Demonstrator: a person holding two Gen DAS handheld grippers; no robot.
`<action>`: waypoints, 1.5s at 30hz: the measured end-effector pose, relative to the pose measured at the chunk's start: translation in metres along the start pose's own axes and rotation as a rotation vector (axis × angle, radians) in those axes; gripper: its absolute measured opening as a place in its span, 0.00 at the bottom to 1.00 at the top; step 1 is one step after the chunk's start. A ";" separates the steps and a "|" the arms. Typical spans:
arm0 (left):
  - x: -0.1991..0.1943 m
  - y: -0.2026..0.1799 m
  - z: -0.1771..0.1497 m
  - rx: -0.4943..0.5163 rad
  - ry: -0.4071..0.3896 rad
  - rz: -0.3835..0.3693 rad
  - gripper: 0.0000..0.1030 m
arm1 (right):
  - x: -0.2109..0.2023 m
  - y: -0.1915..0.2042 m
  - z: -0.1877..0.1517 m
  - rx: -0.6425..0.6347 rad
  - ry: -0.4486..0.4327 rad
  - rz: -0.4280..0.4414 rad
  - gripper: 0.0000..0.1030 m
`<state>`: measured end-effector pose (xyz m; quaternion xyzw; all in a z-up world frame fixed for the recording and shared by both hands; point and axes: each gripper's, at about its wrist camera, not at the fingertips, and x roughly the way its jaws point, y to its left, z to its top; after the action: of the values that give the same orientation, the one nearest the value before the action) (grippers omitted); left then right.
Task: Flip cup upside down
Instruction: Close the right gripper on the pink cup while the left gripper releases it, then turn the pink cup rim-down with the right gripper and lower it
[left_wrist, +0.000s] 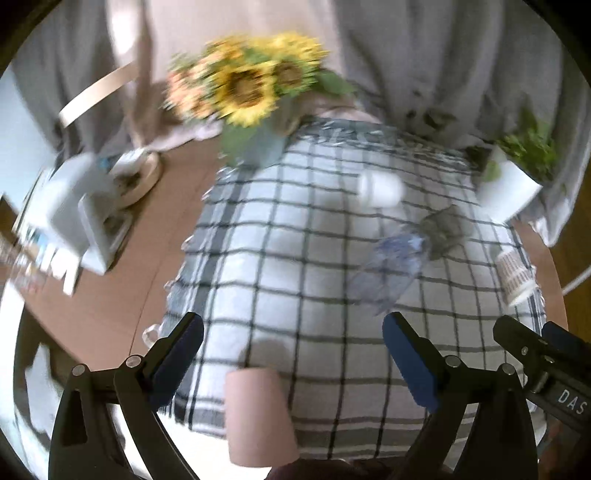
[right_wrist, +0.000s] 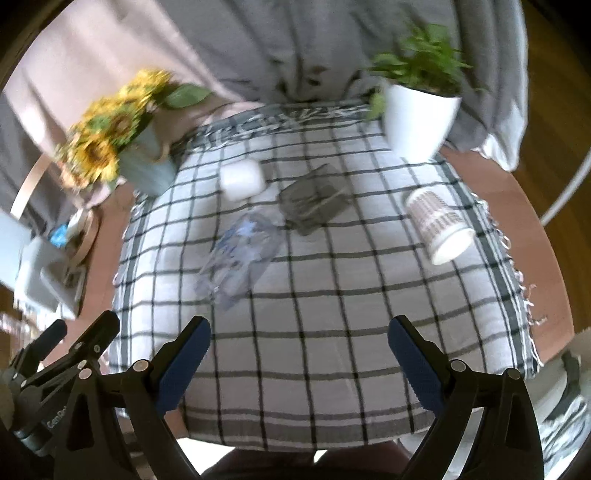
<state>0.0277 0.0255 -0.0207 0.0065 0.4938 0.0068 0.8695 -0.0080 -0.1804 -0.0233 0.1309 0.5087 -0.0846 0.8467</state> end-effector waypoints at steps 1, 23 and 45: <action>0.000 0.007 -0.004 -0.021 0.005 0.012 0.96 | 0.001 0.005 0.000 -0.017 0.006 0.007 0.94; 0.026 0.163 -0.107 -0.381 0.260 0.236 0.96 | 0.070 0.168 -0.048 -0.446 0.282 0.222 0.94; 0.082 0.190 -0.106 -0.358 0.380 0.154 0.96 | 0.170 0.213 -0.071 -0.424 0.621 0.198 0.75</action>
<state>-0.0218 0.2178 -0.1421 -0.1113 0.6371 0.1613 0.7454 0.0705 0.0425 -0.1764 0.0208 0.7318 0.1484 0.6649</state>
